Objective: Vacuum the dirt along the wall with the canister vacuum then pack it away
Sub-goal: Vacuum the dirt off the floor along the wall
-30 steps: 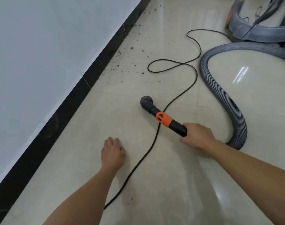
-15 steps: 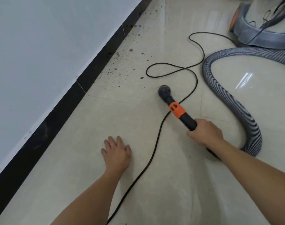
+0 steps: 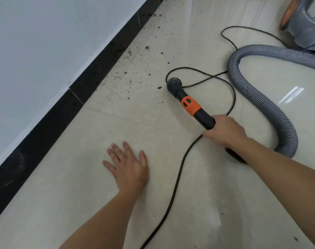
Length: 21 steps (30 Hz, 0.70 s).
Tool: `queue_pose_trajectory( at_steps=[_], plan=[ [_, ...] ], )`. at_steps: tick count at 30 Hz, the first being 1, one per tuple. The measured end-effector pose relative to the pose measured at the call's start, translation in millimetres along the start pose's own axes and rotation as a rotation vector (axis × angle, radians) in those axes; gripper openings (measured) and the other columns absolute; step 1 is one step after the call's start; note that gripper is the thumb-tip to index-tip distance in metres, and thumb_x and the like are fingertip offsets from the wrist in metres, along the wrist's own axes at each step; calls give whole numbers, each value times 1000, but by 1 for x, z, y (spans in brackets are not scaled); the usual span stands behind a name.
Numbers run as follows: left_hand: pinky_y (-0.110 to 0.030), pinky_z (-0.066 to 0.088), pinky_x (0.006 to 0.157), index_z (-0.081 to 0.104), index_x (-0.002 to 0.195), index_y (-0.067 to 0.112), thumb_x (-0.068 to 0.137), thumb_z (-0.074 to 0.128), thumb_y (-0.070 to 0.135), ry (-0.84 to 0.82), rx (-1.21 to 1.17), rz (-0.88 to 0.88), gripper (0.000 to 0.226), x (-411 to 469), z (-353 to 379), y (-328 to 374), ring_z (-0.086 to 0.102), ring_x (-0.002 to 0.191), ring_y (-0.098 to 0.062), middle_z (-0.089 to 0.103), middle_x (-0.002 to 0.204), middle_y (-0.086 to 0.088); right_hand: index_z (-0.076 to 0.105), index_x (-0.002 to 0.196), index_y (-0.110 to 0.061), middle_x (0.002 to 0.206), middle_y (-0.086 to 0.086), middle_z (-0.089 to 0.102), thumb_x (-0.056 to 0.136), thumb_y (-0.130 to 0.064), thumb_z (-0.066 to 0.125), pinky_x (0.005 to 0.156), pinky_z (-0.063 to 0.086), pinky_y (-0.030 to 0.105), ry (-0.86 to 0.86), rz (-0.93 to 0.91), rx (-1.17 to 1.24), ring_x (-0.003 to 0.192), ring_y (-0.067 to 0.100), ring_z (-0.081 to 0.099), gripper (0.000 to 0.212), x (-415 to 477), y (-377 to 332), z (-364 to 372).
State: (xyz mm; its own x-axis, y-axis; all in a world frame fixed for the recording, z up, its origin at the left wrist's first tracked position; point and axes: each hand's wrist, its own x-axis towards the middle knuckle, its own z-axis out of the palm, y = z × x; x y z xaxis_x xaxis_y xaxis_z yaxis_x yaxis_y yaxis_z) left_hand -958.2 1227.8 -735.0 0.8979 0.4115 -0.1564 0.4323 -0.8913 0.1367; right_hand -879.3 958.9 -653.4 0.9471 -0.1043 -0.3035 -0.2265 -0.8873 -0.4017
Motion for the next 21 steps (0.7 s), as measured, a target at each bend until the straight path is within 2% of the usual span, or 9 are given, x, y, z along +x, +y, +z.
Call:
queue_pose_trajectory(
  at_steps=[4, 7, 11, 14, 16, 21],
  plan=[
    [-56, -9, 117, 0, 154, 16, 94, 12, 58, 18, -5, 2, 75, 0, 2, -2, -14, 148, -31, -8, 161, -17, 58, 93, -24, 78, 0, 60, 74, -29, 67, 59, 40, 29, -8, 0, 28, 69, 22, 59, 21, 47, -21, -9],
    [-56, -8, 117, 3, 154, 16, 91, 9, 58, 24, -12, 2, 77, 0, 1, -3, -12, 148, -31, -5, 161, -17, 59, 95, -24, 79, 0, 61, 74, -30, 67, 59, 41, 28, -38, -9, 28, 70, 22, 59, 24, 49, -30, -11],
    [-56, -7, 117, 8, 155, 16, 90, 9, 58, 16, -3, -2, 77, -1, -2, -2, -9, 149, -30, -2, 161, -17, 57, 92, -28, 83, -2, 63, 76, -33, 65, 62, 42, 30, -115, -130, -79, 76, 24, 61, 18, -12, -28, 1],
    [-53, -5, 118, 7, 155, 16, 88, 2, 59, 15, -5, 15, 80, -2, -3, -5, -7, 149, -28, -3, 162, -15, 45, 89, -33, 81, -7, 55, 83, -38, 59, 64, 38, 30, -234, -279, -194, 80, 21, 61, 16, -76, -22, 21],
    [-49, -2, 120, 7, 155, 15, 89, 0, 60, 24, -4, 49, 80, -11, -3, -19, -6, 149, -25, -2, 162, -10, 43, 90, -33, 81, -8, 53, 84, -40, 56, 63, 37, 30, -263, -312, -236, 82, 20, 62, 16, -91, -17, 24],
    [-45, 3, 121, 15, 154, 13, 92, 4, 56, 64, -4, 67, 76, -37, -1, -48, 3, 150, -21, 9, 162, -7, 56, 88, -26, 76, -5, 61, 77, -35, 64, 59, 40, 30, -89, -49, -122, 72, 22, 60, 16, -45, -5, -4]
  ],
)
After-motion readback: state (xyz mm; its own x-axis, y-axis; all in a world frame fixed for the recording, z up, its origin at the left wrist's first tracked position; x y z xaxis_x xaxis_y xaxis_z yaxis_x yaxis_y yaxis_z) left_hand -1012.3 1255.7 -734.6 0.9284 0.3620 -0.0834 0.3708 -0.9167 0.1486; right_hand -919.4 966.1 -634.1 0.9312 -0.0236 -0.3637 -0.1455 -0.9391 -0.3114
